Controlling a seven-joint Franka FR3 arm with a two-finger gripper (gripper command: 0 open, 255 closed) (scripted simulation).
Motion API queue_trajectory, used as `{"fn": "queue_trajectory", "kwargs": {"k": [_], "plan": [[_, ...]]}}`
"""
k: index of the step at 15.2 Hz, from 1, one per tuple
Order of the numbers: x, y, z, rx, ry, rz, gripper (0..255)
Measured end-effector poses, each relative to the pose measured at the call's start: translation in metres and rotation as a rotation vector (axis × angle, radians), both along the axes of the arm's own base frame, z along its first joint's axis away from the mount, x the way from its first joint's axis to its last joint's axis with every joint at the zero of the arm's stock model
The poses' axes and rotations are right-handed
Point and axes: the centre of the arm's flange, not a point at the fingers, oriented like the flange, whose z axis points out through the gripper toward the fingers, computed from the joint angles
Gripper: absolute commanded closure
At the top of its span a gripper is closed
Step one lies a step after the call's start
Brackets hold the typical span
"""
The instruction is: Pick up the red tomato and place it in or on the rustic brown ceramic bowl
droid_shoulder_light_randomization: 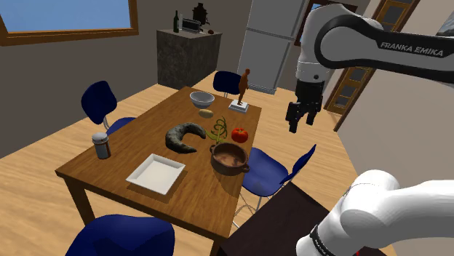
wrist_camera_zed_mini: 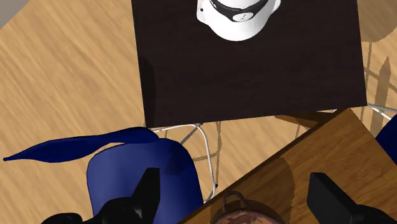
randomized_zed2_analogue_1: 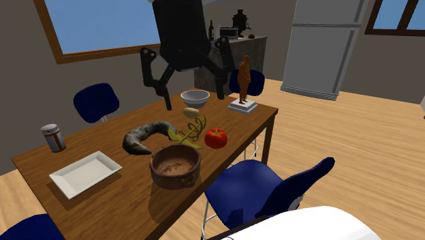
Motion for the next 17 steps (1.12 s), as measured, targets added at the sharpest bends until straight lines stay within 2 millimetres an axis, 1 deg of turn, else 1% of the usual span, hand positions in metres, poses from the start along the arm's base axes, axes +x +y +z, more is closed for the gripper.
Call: {"fn": "queue_trajectory", "kwargs": {"k": [1, 2, 5, 6, 7, 8, 10, 11, 12, 14, 15, 16, 17], "plan": [[0.000, 0.000, 0.000, 0.000, 0.000, 0.000, 0], [0.001, -0.001, -0.005, -0.009, -0.002, 0.015, 0], [0.009, -0.004, -0.034, -0.056, -0.015, 0.097, 0], [0.011, -0.009, -0.043, -0.074, -0.021, 0.128, 0], [0.012, -0.010, -0.054, -0.093, -0.027, 0.160, 0], [0.019, -0.010, -0.067, -0.112, -0.030, 0.193, 0], [0.028, -0.016, -0.083, -0.150, -0.044, 0.258, 0], [0.033, -0.020, -0.098, -0.168, -0.046, 0.290, 0], [0.040, -0.023, -0.107, -0.188, -0.053, 0.324, 0], [0.044, -0.029, -0.127, -0.227, -0.066, 0.390, 0], [0.051, -0.031, -0.136, -0.246, -0.072, 0.423, 0], [0.058, -0.032, -0.149, -0.264, -0.076, 0.455, 0], [0.060, -0.034, -0.159, -0.284, -0.083, 0.488, 0]]}}
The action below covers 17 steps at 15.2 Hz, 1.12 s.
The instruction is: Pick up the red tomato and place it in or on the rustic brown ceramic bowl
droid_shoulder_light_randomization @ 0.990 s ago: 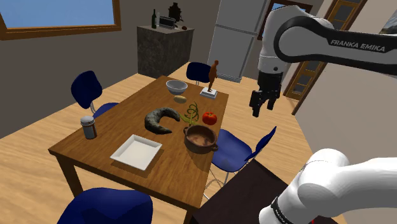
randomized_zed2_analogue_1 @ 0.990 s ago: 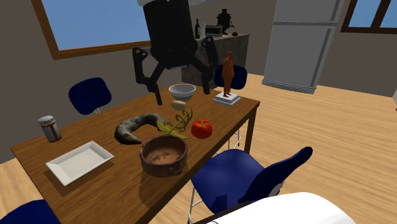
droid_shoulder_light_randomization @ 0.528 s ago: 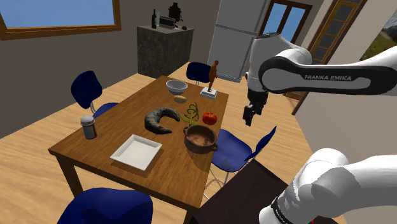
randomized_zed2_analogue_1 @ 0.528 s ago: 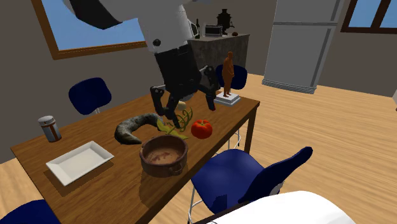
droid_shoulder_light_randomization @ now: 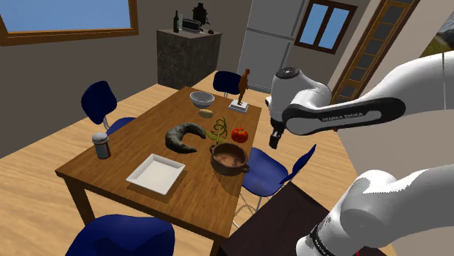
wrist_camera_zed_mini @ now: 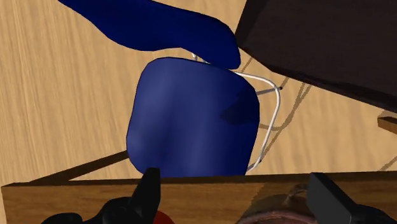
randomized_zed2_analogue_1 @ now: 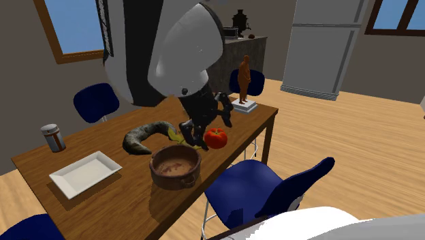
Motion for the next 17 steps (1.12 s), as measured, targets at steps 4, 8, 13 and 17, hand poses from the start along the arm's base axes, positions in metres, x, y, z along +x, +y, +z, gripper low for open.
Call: {"fn": "queue_trajectory", "kwargs": {"k": [4, 8, 13, 17], "plan": [[0.024, -0.014, -0.041, -0.076, -0.023, 0.131, 0], [0.045, -0.023, -0.077, -0.153, -0.048, 0.262, 0], [0.081, -0.042, -0.123, -0.246, -0.077, 0.428, 0], [0.109, -0.049, -0.160, -0.320, -0.099, 0.561, 0]]}}
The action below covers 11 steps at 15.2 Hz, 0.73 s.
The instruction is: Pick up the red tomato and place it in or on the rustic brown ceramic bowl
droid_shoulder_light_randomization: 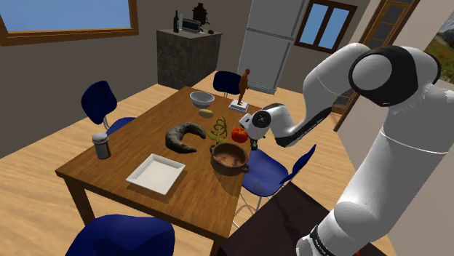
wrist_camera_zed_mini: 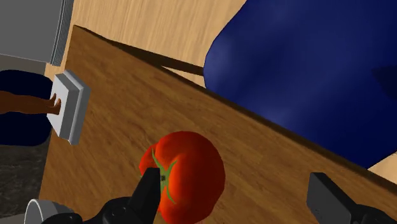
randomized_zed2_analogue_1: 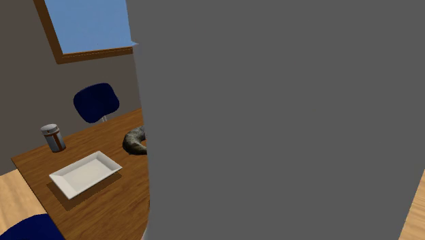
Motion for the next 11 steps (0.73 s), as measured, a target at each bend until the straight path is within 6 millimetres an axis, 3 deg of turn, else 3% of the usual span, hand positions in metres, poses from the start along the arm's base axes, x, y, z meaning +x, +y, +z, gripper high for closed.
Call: {"fn": "queue_trajectory", "kwargs": {"k": [5, 11], "plan": [[0.035, -0.010, -0.040, -0.092, -0.026, 0.159, 0], [0.056, -0.025, -0.064, -0.107, -0.031, 0.189, 0]]}}
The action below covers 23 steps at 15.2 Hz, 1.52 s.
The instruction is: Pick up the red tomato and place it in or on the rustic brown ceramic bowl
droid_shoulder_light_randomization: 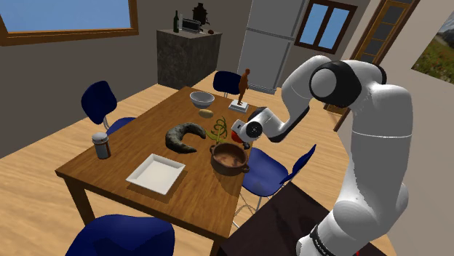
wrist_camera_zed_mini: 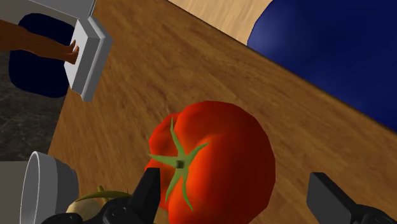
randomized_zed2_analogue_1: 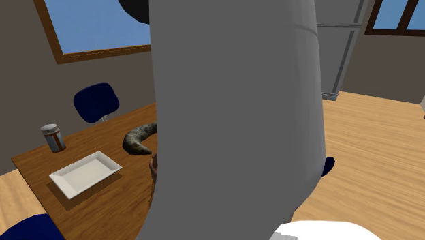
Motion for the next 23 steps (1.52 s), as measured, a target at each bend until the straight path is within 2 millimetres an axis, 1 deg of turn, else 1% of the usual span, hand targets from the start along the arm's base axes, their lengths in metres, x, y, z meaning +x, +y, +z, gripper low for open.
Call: {"fn": "queue_trajectory", "kwargs": {"k": [3, 8, 9, 19, 20, 23], "plan": [[0.005, -0.007, -0.007, 0.000, 0.000, 0.000, 0], [0.007, -0.008, -0.009, 0.000, 0.000, 0.001, 0], [0.007, -0.008, -0.009, 0.000, 0.000, 0.001, 255], [0.007, -0.007, -0.008, 0.000, -0.001, 0.002, 255], [0.007, -0.007, -0.006, 0.000, -0.001, 0.002, 255], [0.006, -0.007, 0.008, 0.000, 0.000, 0.001, 255]]}}
